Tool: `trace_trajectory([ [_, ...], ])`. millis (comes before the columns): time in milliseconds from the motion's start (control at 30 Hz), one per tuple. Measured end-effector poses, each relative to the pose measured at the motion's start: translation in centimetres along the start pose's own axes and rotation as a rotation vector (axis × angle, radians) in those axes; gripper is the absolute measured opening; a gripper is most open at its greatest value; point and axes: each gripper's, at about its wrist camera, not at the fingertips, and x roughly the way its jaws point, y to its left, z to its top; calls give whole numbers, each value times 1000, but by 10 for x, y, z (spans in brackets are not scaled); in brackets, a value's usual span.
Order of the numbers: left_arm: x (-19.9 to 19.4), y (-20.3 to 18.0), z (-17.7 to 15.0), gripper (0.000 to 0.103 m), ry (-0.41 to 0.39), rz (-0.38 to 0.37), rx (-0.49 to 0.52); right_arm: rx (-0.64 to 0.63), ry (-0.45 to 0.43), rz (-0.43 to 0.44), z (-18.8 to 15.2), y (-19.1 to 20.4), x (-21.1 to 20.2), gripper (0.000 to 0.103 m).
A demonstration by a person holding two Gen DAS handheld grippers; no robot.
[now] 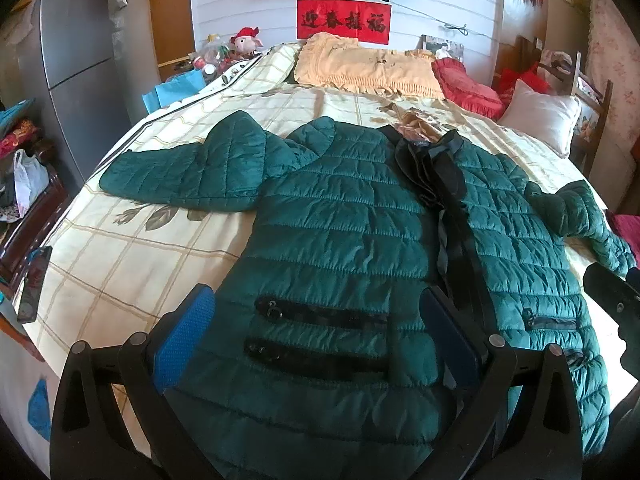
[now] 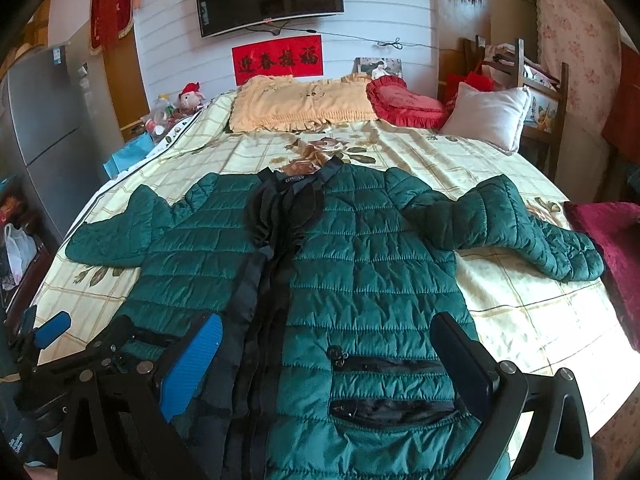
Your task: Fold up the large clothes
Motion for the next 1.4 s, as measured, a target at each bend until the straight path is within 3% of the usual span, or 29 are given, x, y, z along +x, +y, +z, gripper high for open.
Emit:
trace_trajectory([
  [1400, 16, -3, 5, 103, 18, 2, 1, -7, 22, -4, 13, 2, 24, 103],
])
